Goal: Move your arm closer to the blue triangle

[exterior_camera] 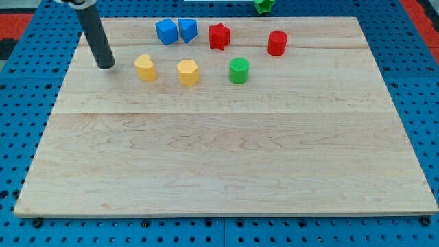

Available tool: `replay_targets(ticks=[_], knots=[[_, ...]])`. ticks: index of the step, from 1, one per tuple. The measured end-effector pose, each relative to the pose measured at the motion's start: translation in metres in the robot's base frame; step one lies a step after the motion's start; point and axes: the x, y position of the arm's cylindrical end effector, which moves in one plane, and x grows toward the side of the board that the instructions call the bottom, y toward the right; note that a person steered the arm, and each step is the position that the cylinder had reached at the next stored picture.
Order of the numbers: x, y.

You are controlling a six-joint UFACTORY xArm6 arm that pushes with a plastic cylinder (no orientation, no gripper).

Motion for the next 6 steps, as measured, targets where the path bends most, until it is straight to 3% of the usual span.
replay_targets(ticks=[1, 3, 4, 6], knots=[[-0.011, 0.046], [0.019, 0.043], [-0.022, 0.011], [-0.128, 0.029]])
